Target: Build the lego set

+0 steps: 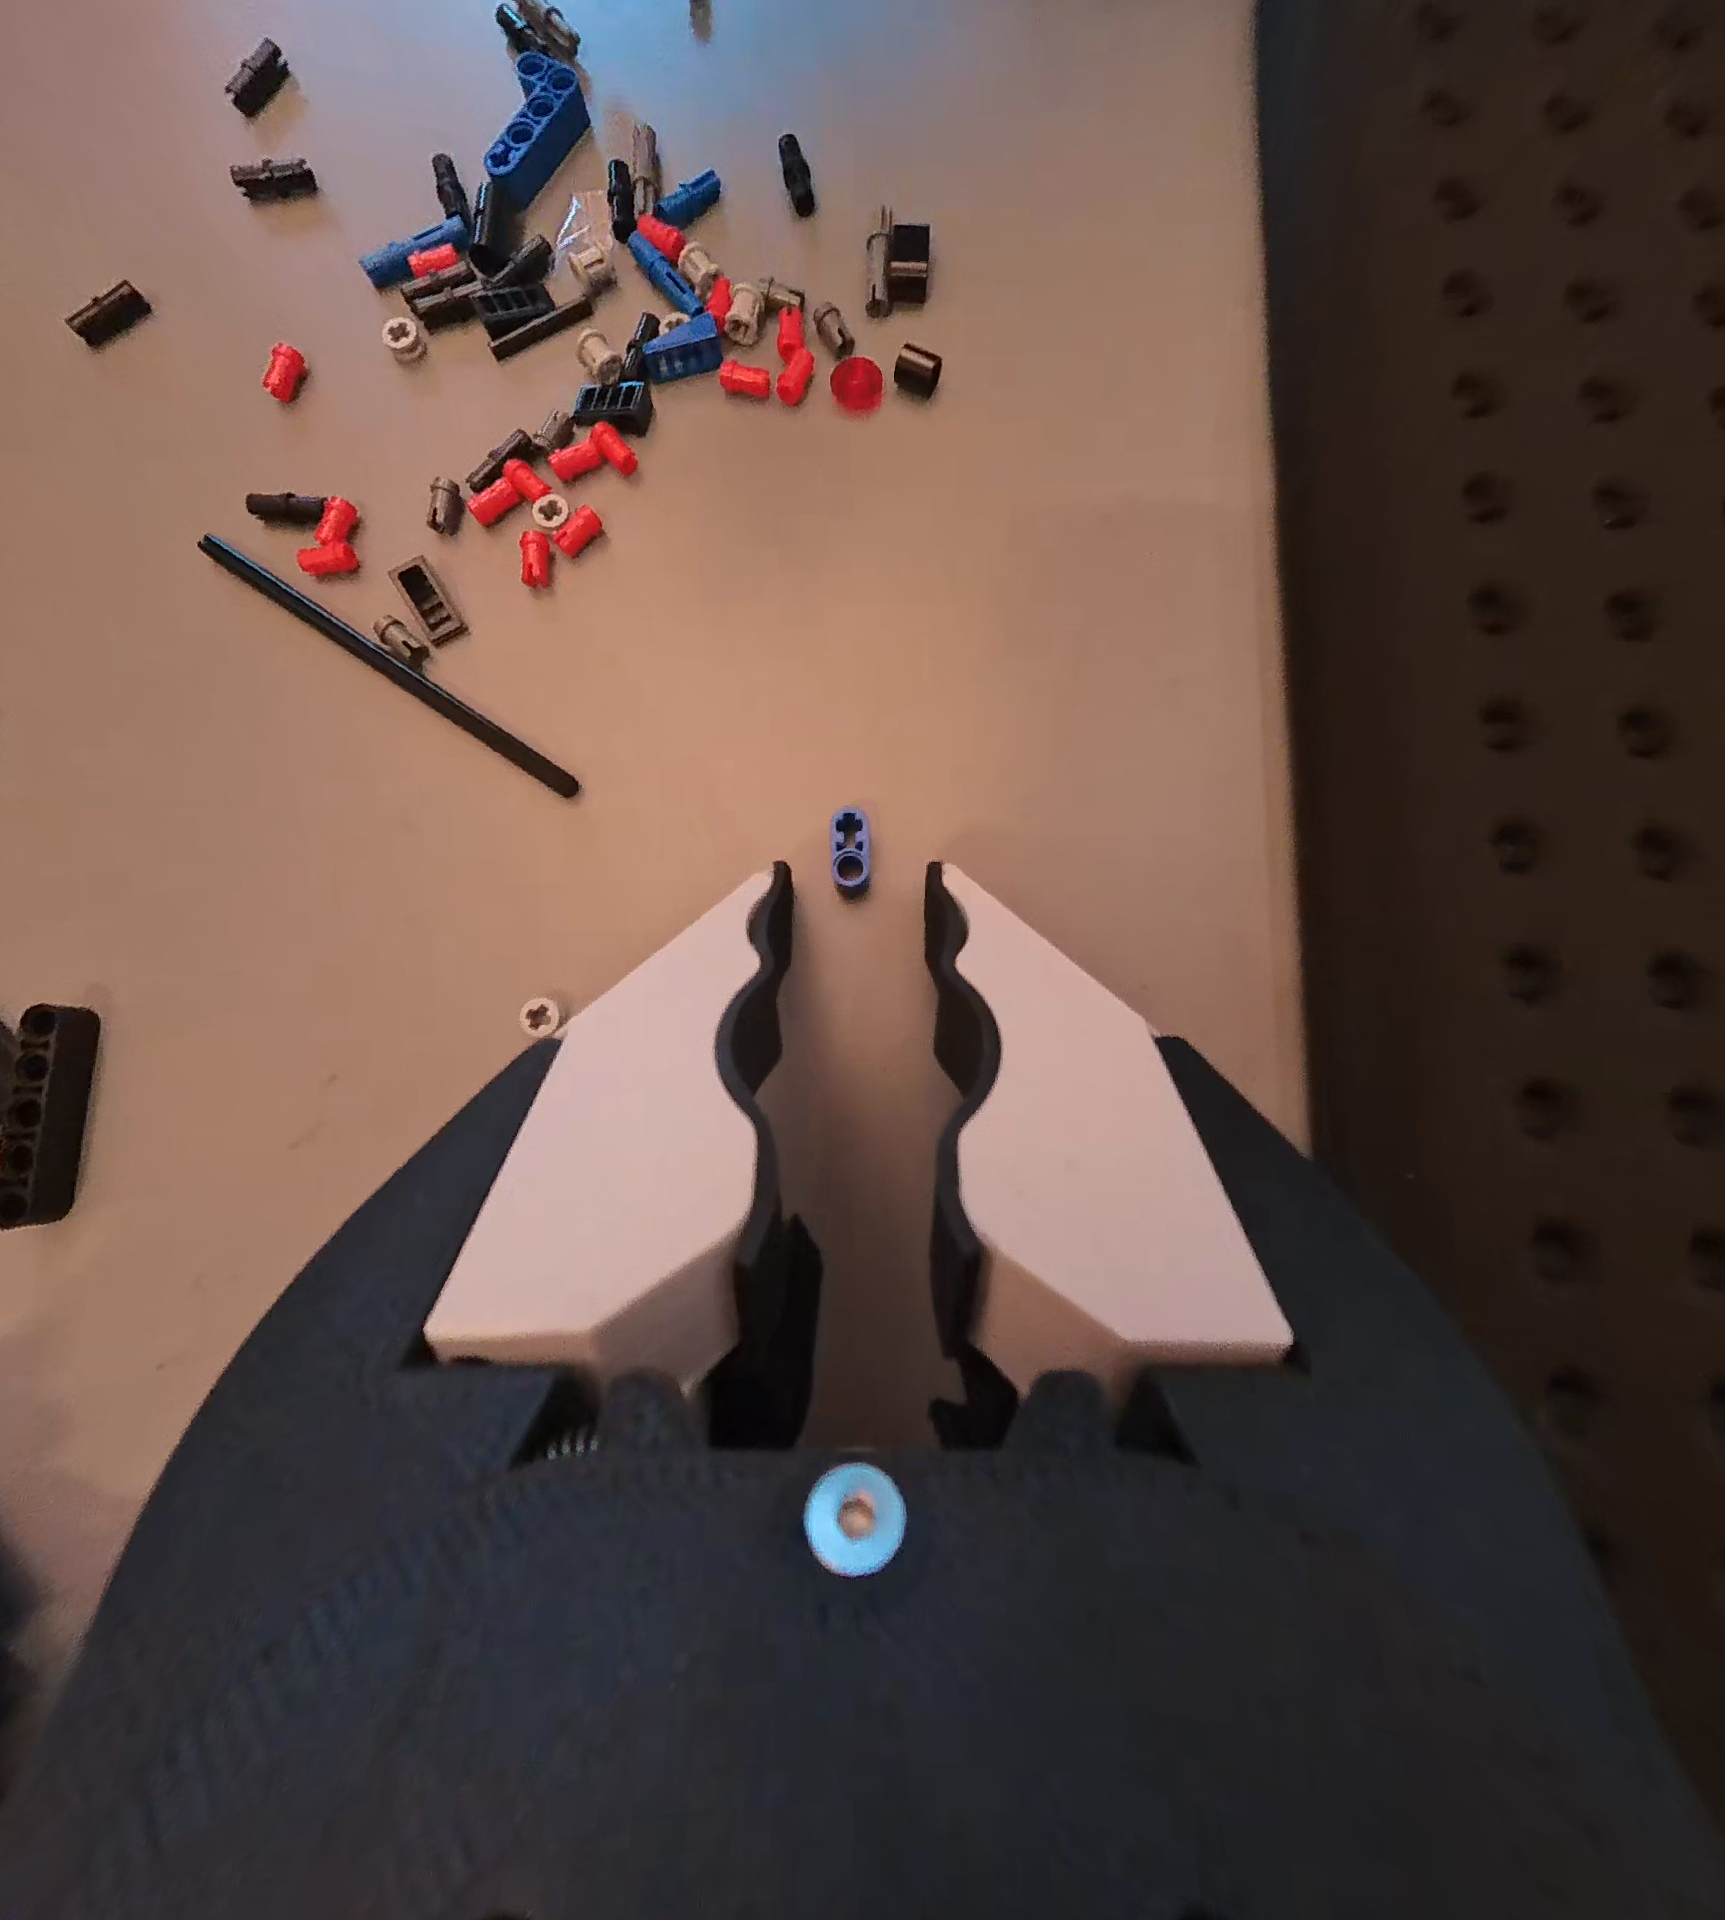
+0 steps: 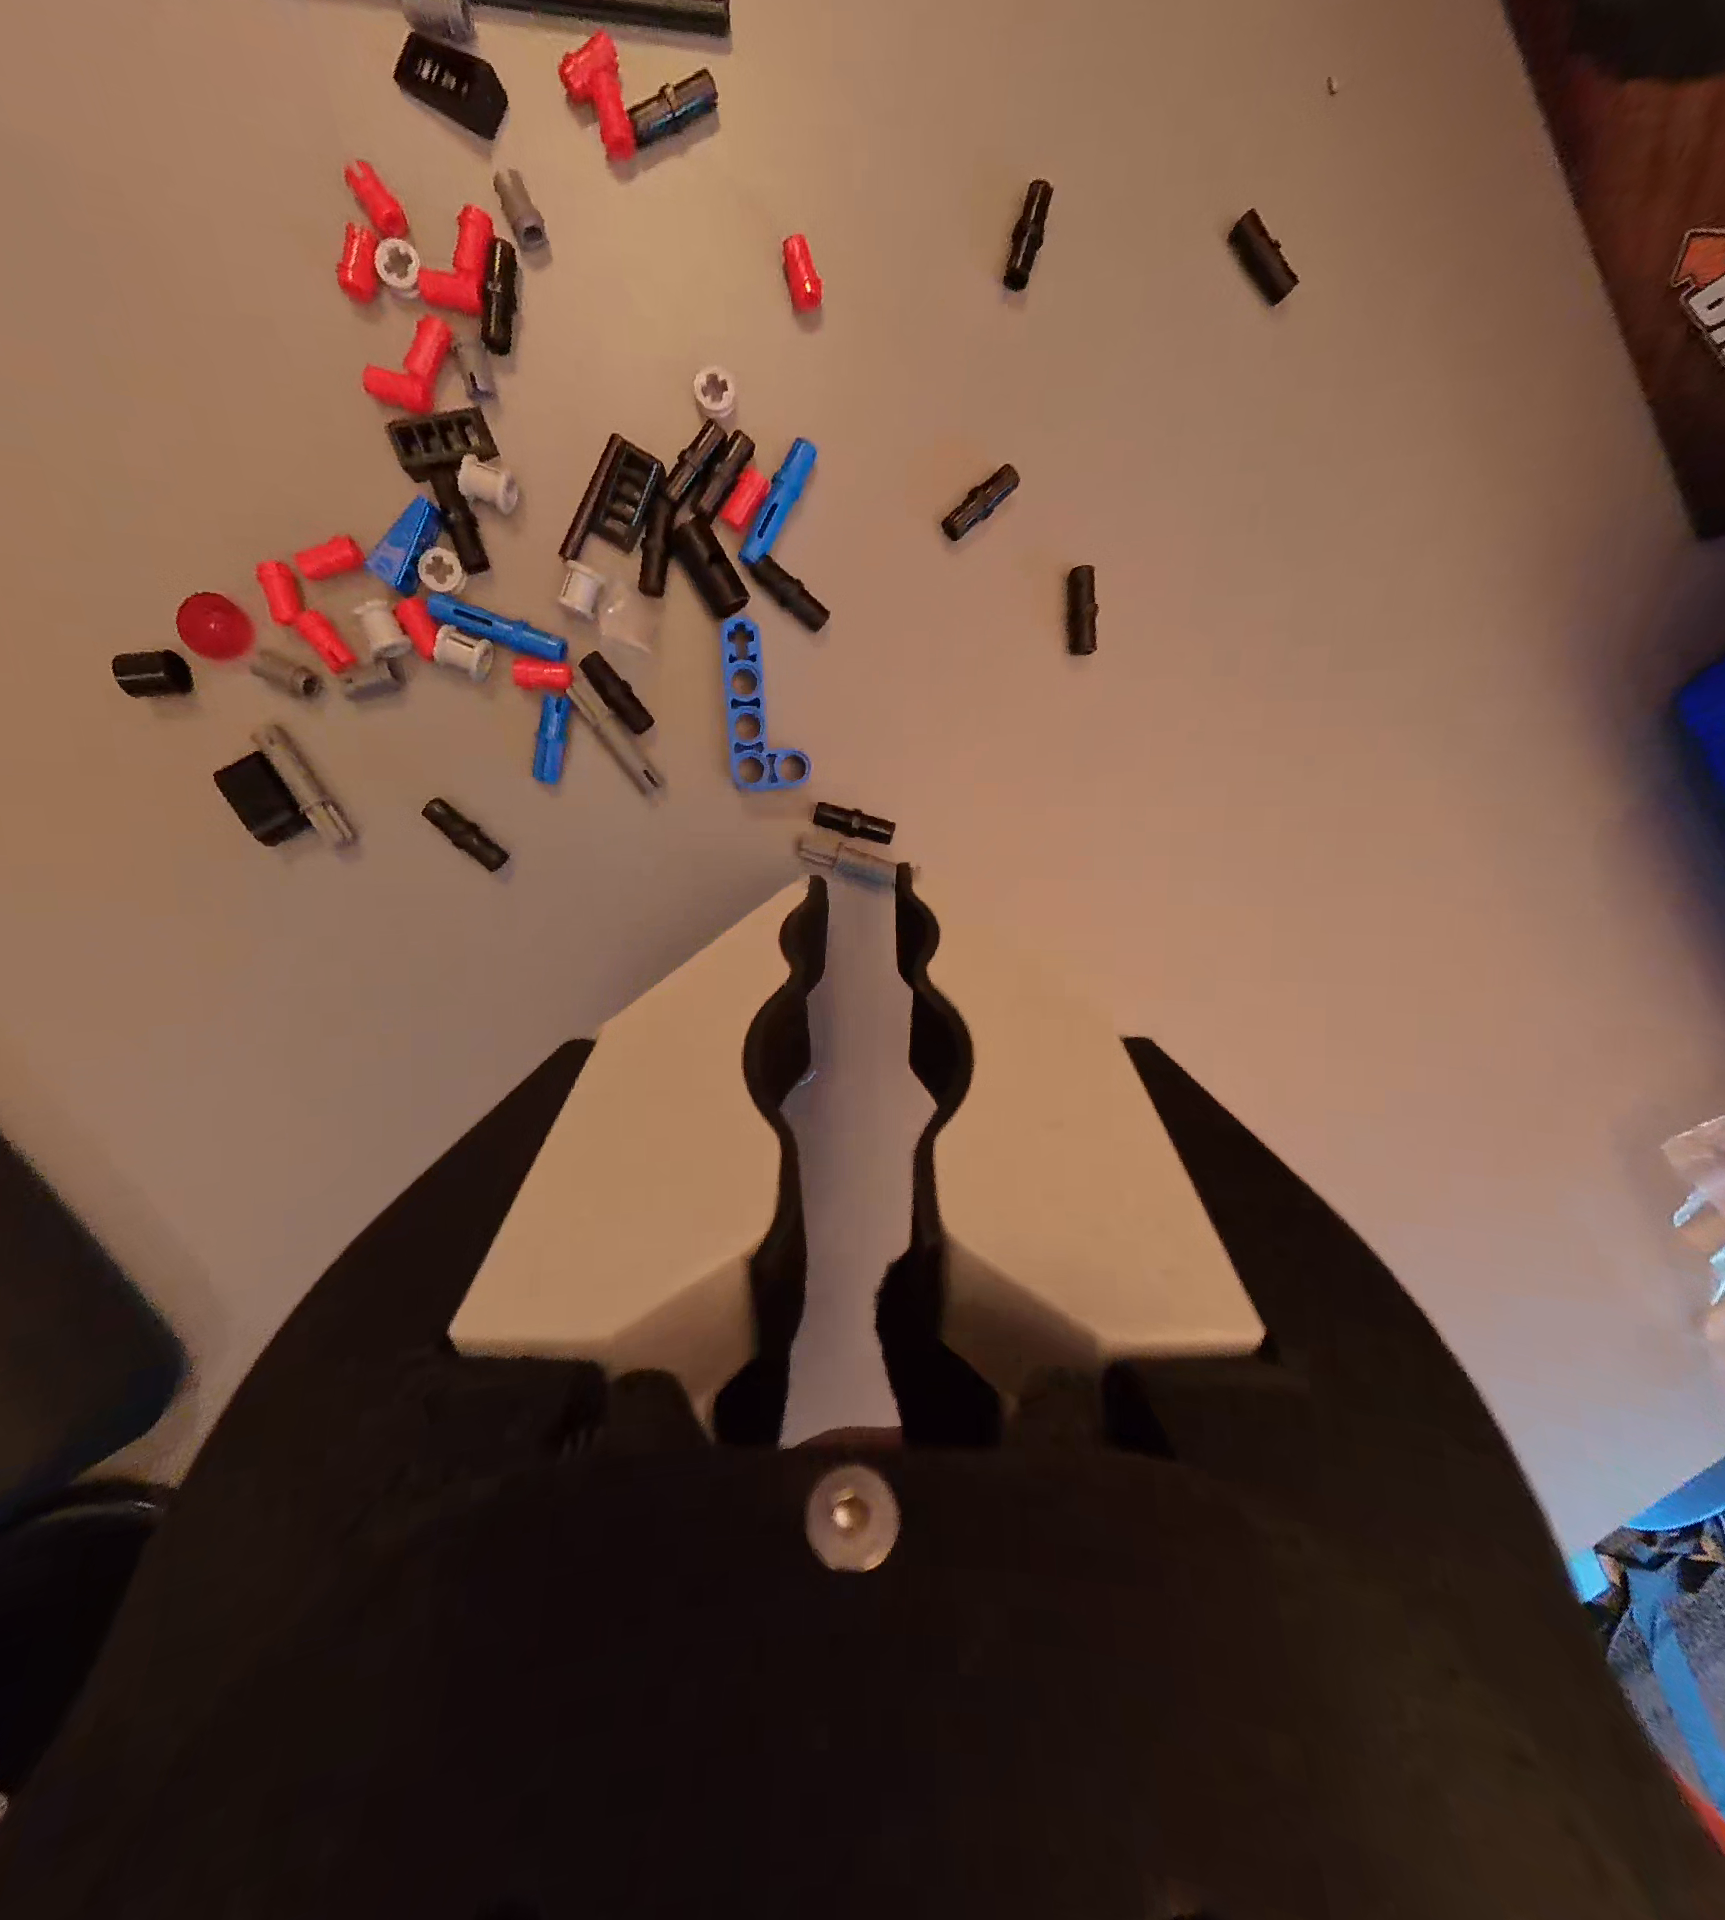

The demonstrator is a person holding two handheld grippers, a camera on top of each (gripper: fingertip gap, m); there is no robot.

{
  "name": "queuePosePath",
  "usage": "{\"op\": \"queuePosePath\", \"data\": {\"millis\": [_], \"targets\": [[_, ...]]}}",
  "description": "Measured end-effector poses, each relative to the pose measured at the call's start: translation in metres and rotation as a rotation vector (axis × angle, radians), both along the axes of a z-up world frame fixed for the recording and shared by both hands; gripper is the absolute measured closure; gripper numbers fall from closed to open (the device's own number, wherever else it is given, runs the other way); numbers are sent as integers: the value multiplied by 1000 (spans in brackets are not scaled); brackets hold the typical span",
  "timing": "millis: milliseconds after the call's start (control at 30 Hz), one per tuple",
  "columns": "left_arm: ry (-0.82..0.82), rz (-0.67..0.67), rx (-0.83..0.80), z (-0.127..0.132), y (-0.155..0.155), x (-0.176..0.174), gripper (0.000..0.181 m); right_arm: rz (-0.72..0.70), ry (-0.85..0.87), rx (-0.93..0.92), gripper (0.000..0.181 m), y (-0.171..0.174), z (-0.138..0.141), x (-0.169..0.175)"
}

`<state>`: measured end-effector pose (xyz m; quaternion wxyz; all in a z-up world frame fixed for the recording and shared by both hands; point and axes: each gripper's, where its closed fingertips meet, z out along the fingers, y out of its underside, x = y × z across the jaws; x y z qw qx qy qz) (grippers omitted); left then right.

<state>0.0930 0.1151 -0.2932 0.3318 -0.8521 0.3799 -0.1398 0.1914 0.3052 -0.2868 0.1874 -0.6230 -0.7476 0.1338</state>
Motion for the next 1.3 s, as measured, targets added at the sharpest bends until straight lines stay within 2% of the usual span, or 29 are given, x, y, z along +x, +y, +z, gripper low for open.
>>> {"op": "queuePosePath", "data": {"millis": [233,533,867,1067,1200,1300], "targets": [[-3,-8,-1,0,0,1,157,37,14,14,171,-6,6,-5],[2,-10,-1,0,-1,1,157,158,-8,-29,172,-42,-3,-11],[4,-14,-2,0,-2,1,156,156,-6,-93,171,-60,-6,-14],[11,-15,0,0,-3,1,155,138,-4,-101,179,-62,-10,-18],[10,-7,20,4,-1,-2,156,146,40,-101,179,-68,1,-21],[-5,4,71,14,3,-3,157,161,155,-146,179,-84,24,-34]]}}
